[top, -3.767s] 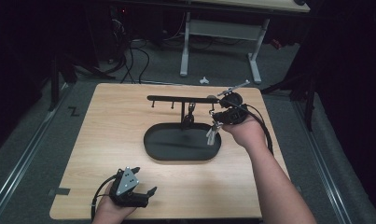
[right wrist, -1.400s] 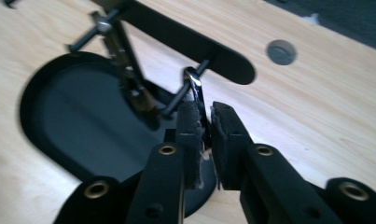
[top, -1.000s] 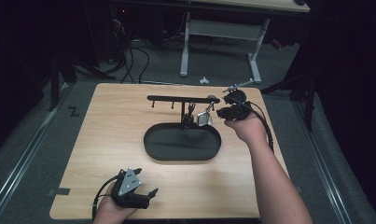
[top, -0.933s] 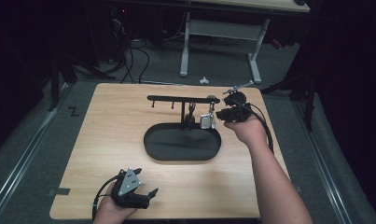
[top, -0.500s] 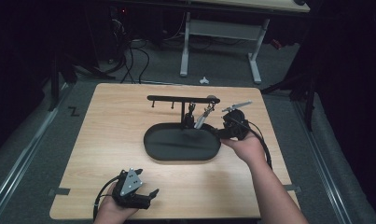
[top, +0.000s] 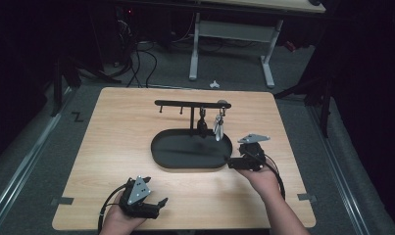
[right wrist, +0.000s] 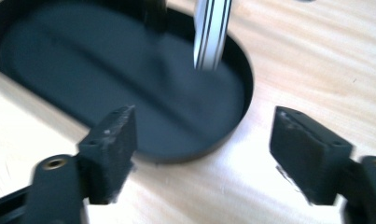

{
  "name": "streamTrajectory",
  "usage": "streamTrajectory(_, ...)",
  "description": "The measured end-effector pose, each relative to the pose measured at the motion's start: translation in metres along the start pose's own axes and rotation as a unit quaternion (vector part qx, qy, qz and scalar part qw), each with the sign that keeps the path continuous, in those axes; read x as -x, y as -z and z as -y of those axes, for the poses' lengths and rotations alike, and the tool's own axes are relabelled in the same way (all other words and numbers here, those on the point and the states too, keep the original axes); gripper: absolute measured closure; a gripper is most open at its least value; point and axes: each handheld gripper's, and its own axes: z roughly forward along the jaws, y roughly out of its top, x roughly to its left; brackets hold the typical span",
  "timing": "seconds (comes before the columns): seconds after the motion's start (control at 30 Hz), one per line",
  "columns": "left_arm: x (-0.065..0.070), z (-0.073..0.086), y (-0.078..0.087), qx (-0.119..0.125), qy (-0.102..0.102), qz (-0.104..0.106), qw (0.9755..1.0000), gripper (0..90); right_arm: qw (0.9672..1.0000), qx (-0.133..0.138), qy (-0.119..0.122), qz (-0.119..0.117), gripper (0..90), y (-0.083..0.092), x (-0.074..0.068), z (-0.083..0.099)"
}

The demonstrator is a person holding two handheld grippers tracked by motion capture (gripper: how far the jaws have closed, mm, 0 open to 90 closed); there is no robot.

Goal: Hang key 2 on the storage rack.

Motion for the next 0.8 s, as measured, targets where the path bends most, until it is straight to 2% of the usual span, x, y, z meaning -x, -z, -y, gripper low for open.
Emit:
streamTrajectory(0.13,0.000,0.001,0.000,0.000,-0.002,0.000,1.0000,9.9,0.9996,0.023,-0.015,-0.003,15.8,0.001,0.000,0.027)
streamTrajectory(0.3,-0.002,0.000,-0.001,0.004,0.003,-0.004,1.0000,10.0,0.9977,0.058,-0.033,0.007,14.4,0.012,0.002,0.064)
streamTrajectory(0.4,-0.001,-0.001,-0.002,0.003,0.006,-0.005,1.0000,9.9,0.9957,0.083,-0.037,0.016,14.2,0.026,0.001,0.081)
streamTrajectory(0.47,-0.001,-0.002,-0.001,0.005,0.011,-0.005,0.9999,9.9,0.9928,0.109,-0.037,0.034,14.2,0.035,0.003,0.096)
streamTrajectory(0.57,-0.001,-0.001,-0.001,0.006,0.011,-0.005,0.9999,9.9,0.9933,0.100,-0.035,0.046,14.0,0.040,0.009,0.108)
streamTrajectory(0.7,-0.002,-0.003,0.003,0.017,0.016,-0.010,0.9997,9.9,0.9917,0.090,-0.064,0.066,13.9,0.039,0.022,0.117)
streamTrajectory(0.8,-0.003,-0.007,0.006,0.023,0.013,-0.015,0.9995,9.9,0.9909,0.092,-0.066,0.073,13.9,0.040,0.024,0.119)
